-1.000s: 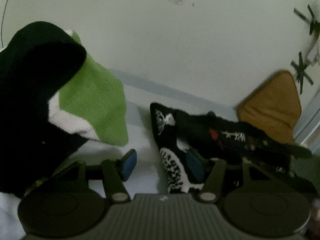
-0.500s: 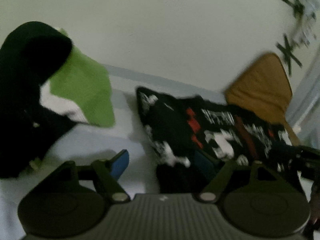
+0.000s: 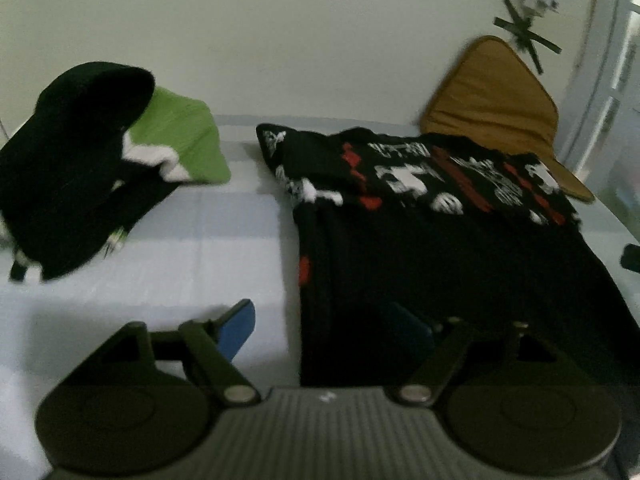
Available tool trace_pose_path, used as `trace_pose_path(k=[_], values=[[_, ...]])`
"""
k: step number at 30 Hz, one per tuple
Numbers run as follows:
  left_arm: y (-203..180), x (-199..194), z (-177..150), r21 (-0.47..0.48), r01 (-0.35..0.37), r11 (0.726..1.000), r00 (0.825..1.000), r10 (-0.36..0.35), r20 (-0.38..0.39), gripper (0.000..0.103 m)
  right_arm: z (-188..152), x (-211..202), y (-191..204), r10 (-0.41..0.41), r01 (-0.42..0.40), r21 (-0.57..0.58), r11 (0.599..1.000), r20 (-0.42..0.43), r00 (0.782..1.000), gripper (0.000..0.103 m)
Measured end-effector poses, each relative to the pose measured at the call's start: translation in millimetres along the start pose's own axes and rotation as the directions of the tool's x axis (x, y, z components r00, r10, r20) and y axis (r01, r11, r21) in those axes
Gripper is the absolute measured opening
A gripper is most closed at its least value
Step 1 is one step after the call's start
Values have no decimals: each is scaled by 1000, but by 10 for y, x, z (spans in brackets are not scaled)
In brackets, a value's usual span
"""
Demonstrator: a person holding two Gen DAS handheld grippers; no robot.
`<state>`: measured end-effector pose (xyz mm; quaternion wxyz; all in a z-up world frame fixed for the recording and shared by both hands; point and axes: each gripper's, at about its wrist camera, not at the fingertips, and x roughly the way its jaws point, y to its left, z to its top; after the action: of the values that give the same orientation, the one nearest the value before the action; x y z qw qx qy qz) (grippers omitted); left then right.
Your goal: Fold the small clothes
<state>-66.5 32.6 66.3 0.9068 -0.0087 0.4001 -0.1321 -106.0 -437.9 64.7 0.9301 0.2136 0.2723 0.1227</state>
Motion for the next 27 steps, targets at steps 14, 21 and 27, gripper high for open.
trace_pose_path(k=[14, 21, 27], values=[[-13, -835, -891, 8, 13, 1000, 997, -12, -75, 74, -618, -474, 290, 86, -96, -96, 991, -107, 991, 46], [131, -1174, -1008, -75, 81, 994, 988, -90, -127, 75, -770, -1241, 264, 55, -64, -138, 988, -64, 996, 46], [-67, -1095, -1096, -16, 79, 997, 981, -80, -179, 77, -925, -1545, 152, 39, -53, -142, 988, -99, 994, 46]])
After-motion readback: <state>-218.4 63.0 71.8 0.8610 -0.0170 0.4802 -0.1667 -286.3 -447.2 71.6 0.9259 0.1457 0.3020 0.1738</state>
